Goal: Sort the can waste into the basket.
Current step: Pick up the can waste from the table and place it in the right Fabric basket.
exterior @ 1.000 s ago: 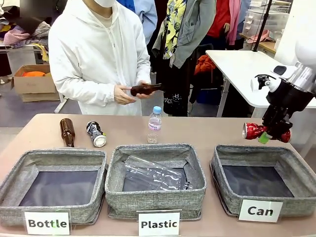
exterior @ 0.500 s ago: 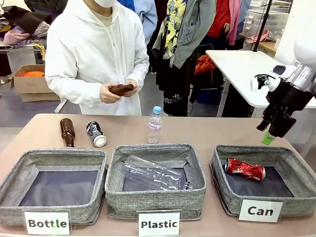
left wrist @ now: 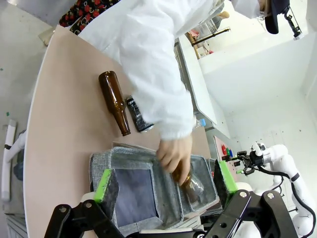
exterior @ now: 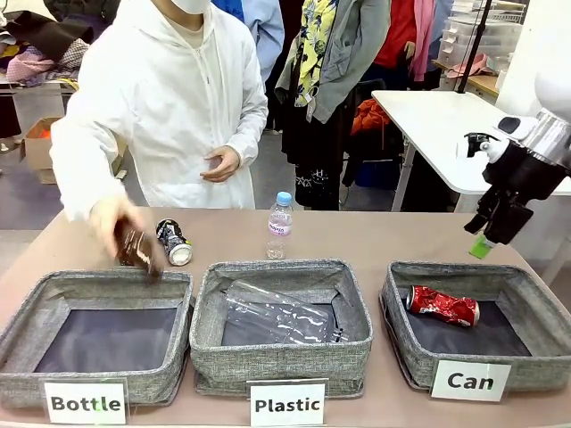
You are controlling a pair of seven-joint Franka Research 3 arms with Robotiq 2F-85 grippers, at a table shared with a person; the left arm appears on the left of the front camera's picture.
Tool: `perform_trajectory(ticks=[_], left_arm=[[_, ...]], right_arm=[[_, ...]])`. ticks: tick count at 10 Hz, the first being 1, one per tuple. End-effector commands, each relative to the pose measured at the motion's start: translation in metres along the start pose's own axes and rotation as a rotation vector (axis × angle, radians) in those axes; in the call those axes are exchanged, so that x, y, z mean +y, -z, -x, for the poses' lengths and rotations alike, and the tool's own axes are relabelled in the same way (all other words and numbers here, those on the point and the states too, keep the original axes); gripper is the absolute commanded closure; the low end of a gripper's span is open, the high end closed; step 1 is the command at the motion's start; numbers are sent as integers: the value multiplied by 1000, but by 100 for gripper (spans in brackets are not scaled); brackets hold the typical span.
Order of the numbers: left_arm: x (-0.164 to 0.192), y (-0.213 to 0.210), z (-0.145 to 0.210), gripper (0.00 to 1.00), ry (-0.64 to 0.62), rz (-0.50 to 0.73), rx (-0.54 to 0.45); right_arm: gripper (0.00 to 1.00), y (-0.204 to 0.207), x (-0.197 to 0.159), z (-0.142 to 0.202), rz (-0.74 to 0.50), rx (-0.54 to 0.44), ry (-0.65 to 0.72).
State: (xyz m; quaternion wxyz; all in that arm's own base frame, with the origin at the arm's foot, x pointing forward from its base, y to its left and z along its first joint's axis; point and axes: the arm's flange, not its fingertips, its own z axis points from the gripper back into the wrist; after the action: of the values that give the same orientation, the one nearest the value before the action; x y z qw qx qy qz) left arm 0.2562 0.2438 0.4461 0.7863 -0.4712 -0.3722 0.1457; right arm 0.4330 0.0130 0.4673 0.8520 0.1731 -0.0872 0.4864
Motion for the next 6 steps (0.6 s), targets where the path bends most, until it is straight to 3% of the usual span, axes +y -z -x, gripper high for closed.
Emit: perform_trajectory(ticks=[1,3,6], left_arm=[[1,1,-1,0,22,16,-15],[1,1,-1,0,22,16,-15],[1,1,-1,0,22,16,-15]], right_arm=[[0,-17,-11,-1,-165,-215,259],[0,-30,-36,11,-490,-510,700],[0,-30,-53,31,-738,-669,966]])
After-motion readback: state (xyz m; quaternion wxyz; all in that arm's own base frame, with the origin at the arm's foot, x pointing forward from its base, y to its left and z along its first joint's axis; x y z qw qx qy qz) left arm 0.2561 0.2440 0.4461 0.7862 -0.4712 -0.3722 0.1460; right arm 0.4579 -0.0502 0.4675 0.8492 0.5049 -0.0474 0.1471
